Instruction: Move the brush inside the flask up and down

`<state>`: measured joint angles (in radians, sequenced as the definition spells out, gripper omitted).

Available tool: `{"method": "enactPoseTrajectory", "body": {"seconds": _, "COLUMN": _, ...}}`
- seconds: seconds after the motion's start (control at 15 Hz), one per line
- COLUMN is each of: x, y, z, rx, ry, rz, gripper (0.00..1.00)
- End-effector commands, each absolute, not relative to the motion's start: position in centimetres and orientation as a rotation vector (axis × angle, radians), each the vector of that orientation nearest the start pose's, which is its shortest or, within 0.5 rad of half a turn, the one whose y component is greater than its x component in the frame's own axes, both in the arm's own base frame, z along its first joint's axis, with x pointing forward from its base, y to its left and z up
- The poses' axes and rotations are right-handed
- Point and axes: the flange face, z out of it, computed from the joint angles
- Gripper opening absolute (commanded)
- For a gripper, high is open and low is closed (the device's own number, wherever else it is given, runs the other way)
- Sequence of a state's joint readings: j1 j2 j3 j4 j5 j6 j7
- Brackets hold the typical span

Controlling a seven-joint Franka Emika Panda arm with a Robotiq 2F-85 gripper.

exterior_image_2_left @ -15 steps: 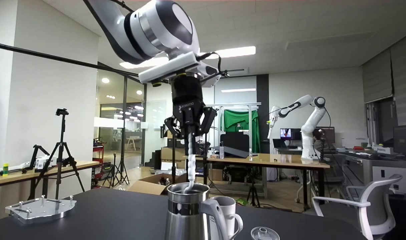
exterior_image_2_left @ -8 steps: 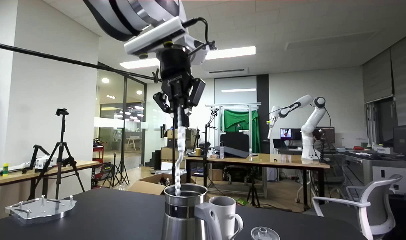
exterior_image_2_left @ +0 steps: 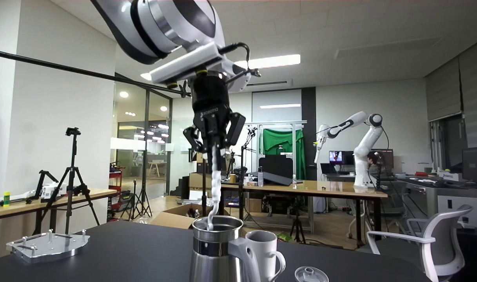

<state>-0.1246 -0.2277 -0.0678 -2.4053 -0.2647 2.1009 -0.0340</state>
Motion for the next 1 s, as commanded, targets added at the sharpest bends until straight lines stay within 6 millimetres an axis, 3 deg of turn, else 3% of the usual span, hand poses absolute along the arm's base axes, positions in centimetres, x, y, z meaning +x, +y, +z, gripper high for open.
{"method": "enactPoseTrajectory", "body": {"seconds": 0.0, "x": 45.3, "y": -10.4, "z": 36.7, "rx": -3.329, "ry": 0.057, "rz": 0.223, "gripper": 0.04}}
{"method": "enactPoseTrajectory", "body": {"seconds": 0.2, "x": 45.7, "y": -10.2, "z": 38.0, "rx": -3.334, "ry": 0.046, "rz": 0.217, "gripper": 0.04}}
{"method": "enactPoseTrajectory", "body": {"seconds": 0.6, "x": 44.3, "y": -9.3, "z": 41.5, "rx": -3.369, "ry": 0.008, "rz": 0.24, "gripper": 0.04}}
{"method": "enactPoseTrajectory", "body": {"seconds": 0.93, "x": 43.4, "y": -8.2, "z": 43.4, "rx": -3.379, "ry": -0.02, "rz": 0.234, "gripper": 0.04}}
